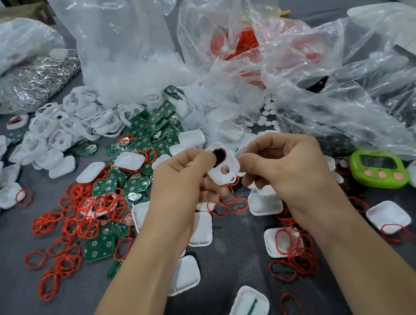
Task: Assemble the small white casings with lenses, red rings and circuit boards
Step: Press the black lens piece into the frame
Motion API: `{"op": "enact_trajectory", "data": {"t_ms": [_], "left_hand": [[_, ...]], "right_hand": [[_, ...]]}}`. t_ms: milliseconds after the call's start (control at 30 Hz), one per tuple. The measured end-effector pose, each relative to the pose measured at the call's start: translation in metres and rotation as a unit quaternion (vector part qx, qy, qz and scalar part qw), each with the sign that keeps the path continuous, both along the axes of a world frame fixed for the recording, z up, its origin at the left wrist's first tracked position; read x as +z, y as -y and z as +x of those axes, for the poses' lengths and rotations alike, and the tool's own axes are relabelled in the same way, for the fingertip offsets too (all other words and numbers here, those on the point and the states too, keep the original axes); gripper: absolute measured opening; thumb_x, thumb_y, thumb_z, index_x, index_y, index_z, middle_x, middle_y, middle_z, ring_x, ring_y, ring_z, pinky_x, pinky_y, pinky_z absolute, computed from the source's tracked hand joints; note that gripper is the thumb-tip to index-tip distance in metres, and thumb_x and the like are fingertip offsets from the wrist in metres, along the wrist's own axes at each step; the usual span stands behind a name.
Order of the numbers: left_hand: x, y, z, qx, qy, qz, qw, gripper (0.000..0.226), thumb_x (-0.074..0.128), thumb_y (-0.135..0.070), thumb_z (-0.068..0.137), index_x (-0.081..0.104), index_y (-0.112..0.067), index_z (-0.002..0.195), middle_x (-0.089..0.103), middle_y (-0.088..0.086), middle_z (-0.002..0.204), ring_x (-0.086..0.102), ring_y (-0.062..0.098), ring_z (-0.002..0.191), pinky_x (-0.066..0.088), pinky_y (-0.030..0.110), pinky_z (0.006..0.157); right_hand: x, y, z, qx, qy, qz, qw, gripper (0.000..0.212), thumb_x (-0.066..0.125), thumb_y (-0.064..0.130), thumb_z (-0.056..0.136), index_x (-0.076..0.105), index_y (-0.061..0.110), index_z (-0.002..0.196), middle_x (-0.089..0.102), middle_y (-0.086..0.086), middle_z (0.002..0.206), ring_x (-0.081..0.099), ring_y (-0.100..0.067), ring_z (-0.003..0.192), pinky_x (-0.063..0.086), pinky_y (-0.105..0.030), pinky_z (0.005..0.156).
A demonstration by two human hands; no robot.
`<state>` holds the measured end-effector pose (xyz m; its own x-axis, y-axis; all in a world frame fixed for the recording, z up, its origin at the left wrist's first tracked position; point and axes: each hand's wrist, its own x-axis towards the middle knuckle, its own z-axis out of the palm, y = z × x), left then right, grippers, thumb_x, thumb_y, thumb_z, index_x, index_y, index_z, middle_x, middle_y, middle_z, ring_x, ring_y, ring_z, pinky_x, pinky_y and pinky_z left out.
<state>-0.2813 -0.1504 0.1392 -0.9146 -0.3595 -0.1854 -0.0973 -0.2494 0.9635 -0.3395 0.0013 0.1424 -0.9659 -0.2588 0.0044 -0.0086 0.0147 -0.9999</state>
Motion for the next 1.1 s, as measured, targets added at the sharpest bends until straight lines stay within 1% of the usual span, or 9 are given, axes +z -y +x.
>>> {"op": "enact_trajectory", "data": {"t_ms": [167, 267, 333, 500, 633, 833, 900, 1000, 1100], "left_hand": [[-0.006, 0.001, 0.002, 0.080, -0.039, -0.198, 0.976, 0.016, 0.081, -0.008, 0.081, 0.080, -0.020, 0.071, 0.067, 0.009, 0.054, 0.055, 0.021, 0.036, 0.043, 0.026, 0.038], [-0.005, -0.002, 0.002, 0.065, -0.061, -0.194, 0.977, 0.014, 0.081, -0.010, 0.083, 0.084, -0.023, 0.077, 0.072, 0.011, 0.060, 0.054, 0.021, 0.040, 0.043, 0.029, 0.042], [-0.005, -0.004, 0.002, 0.057, -0.074, -0.178, 0.980, 0.015, 0.079, -0.010, 0.086, 0.084, -0.022, 0.080, 0.071, 0.010, 0.059, 0.051, 0.016, 0.040, 0.042, 0.025, 0.041], [-0.003, -0.004, 0.004, 0.049, -0.096, -0.119, 0.987, 0.018, 0.072, -0.007, 0.092, 0.084, -0.018, 0.084, 0.072, 0.012, 0.062, 0.054, 0.012, 0.038, 0.043, 0.021, 0.040], [-0.003, -0.006, 0.005, 0.058, -0.084, -0.190, 0.977, 0.012, 0.075, -0.026, 0.083, 0.082, -0.033, 0.078, 0.074, 0.004, 0.063, 0.058, 0.014, 0.045, 0.050, 0.033, 0.042], [-0.002, -0.004, 0.007, 0.050, -0.072, -0.174, 0.981, 0.007, 0.076, -0.028, 0.076, 0.083, -0.028, 0.078, 0.074, 0.009, 0.064, 0.060, 0.022, 0.043, 0.054, 0.046, 0.047], [0.000, -0.003, 0.009, 0.069, -0.082, -0.202, 0.974, 0.011, 0.077, -0.025, 0.076, 0.082, -0.034, 0.074, 0.074, 0.006, 0.062, 0.059, 0.018, 0.044, 0.050, 0.042, 0.043], [-0.003, -0.003, 0.008, 0.101, -0.096, -0.231, 0.963, 0.023, 0.079, -0.013, 0.079, 0.081, -0.033, 0.068, 0.071, -0.001, 0.056, 0.054, 0.008, 0.042, 0.043, 0.022, 0.039], [-0.003, -0.005, 0.008, 0.114, -0.095, -0.255, 0.955, 0.016, 0.075, -0.021, 0.075, 0.081, -0.033, 0.069, 0.067, -0.005, 0.051, 0.051, 0.006, 0.040, 0.043, 0.021, 0.040]], "right_hand": [[0.004, -0.003, 0.001, -0.006, 0.033, -0.025, 0.999, 0.026, 0.080, -0.002, 0.078, 0.073, 0.019, 0.064, 0.063, -0.011, 0.055, 0.047, -0.017, 0.041, 0.040, -0.022, 0.043], [0.003, 0.000, 0.004, 0.003, 0.012, -0.002, 1.000, 0.022, 0.078, -0.002, 0.079, 0.073, 0.016, 0.067, 0.068, -0.011, 0.058, 0.055, -0.020, 0.046, 0.042, -0.022, 0.046], [0.003, 0.002, 0.006, -0.006, -0.003, 0.011, 1.000, 0.018, 0.078, 0.002, 0.081, 0.074, 0.016, 0.071, 0.073, -0.009, 0.063, 0.066, -0.021, 0.052, 0.050, -0.026, 0.052], [0.005, 0.005, 0.012, 0.019, 0.027, -0.041, 0.999, 0.010, 0.084, 0.018, 0.071, 0.077, 0.018, 0.079, 0.078, -0.012, 0.075, 0.077, -0.028, 0.070, 0.064, -0.036, 0.068], [0.005, 0.004, 0.013, 0.000, 0.011, -0.001, 1.000, 0.018, 0.084, 0.016, 0.063, 0.076, 0.019, 0.079, 0.077, -0.009, 0.071, 0.077, -0.026, 0.067, 0.063, -0.036, 0.065], [0.006, 0.005, 0.020, -0.017, -0.066, 0.050, 0.996, 0.022, 0.087, 0.004, 0.072, 0.075, 0.022, 0.076, 0.077, 0.004, 0.069, 0.076, -0.013, 0.064, 0.059, -0.023, 0.059], [0.007, 0.008, 0.025, -0.030, -0.084, 0.055, 0.995, 0.022, 0.087, 0.004, 0.072, 0.074, 0.022, 0.075, 0.076, 0.006, 0.067, 0.075, -0.012, 0.063, 0.059, -0.023, 0.059], [0.007, 0.012, 0.030, -0.048, -0.098, 0.051, 0.993, 0.023, 0.085, 0.002, 0.073, 0.074, 0.021, 0.075, 0.075, 0.008, 0.064, 0.073, -0.009, 0.059, 0.055, -0.018, 0.054], [0.006, 0.014, 0.032, -0.060, -0.103, 0.050, 0.992, 0.022, 0.086, 0.002, 0.073, 0.074, 0.022, 0.075, 0.075, 0.008, 0.063, 0.073, -0.008, 0.058, 0.055, -0.018, 0.054]]}}
